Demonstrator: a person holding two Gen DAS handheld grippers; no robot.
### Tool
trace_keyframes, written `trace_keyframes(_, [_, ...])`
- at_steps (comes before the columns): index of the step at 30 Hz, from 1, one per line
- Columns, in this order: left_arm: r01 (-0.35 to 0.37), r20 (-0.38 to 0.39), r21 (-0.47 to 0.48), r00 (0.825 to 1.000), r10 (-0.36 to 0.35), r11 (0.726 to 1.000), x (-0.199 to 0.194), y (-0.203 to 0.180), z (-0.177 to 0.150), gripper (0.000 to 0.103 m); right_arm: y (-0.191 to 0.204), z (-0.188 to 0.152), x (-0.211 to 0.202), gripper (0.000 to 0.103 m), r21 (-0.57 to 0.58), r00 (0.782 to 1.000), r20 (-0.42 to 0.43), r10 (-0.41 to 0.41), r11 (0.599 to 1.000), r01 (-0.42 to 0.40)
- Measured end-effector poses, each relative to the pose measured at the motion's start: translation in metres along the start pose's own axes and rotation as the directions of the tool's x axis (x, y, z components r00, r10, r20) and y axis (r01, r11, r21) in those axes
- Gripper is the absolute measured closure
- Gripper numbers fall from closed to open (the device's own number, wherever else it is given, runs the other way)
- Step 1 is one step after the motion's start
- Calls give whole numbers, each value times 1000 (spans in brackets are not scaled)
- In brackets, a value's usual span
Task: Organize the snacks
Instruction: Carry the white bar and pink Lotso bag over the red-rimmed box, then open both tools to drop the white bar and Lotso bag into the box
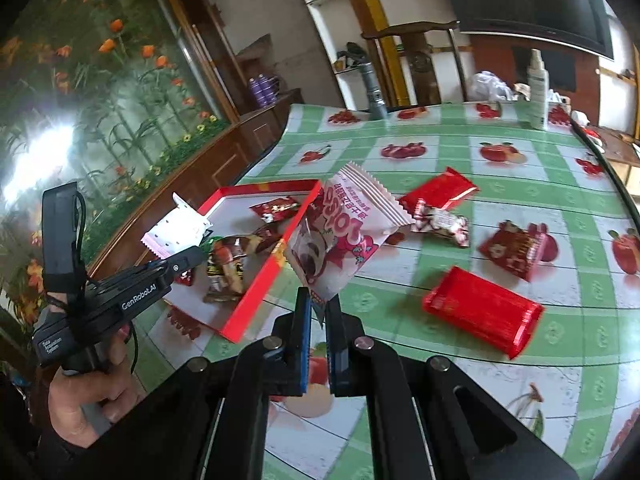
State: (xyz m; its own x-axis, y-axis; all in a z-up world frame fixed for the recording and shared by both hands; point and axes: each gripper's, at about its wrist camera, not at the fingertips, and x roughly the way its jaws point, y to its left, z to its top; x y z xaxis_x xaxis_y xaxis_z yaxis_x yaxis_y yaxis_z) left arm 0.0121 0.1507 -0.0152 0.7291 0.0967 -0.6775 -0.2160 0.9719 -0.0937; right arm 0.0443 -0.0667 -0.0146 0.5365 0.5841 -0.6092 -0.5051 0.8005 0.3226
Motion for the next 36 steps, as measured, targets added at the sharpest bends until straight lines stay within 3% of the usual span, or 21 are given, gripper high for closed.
trace_keyframes(19, [-74, -19, -56, 997, 73, 996, 17, 49, 5, 96, 47, 22, 51, 99, -87, 996, -63, 66, 994, -71])
trace_keyframes(36, [-129, -81, -62, 989, 124, 990, 66, 83, 25, 95, 73, 69, 149, 99, -83, 973, -174, 153, 982, -170])
